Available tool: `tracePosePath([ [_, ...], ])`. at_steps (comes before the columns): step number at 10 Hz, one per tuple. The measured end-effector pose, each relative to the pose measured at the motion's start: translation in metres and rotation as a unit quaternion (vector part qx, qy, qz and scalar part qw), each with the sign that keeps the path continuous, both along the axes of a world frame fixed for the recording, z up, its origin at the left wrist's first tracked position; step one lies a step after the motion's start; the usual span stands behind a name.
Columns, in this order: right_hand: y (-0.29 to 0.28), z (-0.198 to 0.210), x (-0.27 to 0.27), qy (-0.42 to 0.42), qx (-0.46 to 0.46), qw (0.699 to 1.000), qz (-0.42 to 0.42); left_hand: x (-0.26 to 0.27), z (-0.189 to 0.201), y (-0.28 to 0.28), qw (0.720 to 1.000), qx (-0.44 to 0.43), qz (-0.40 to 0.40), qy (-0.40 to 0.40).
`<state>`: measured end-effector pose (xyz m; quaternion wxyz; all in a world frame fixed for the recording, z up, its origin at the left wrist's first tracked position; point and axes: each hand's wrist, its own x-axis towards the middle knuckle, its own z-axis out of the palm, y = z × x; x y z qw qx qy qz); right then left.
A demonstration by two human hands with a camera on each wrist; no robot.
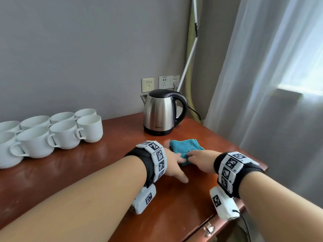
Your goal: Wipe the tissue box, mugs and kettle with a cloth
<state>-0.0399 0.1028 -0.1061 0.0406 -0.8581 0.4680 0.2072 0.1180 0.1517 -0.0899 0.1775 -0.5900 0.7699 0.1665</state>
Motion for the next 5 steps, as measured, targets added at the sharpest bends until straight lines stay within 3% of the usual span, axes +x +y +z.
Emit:
tracePosePath([
  [2,-0.038,0.001,-0.031,-0.056,0.016,0.997,-0.059,-0.028,-0.001,-0.028,1.000,0.000,0.001,0.012],
  [3,-0.052,-0.002,-0.056,-0.071,-0.029,0.996,-0.049,-0.044,-0.002,-0.036,1.000,0.007,0.000,0.010],
  [5,-0.043,-0.009,-0.082,-0.193,-0.009,0.969,-0.154,-0.061,-0.009,-0.039,0.998,-0.040,-0.018,0.041],
])
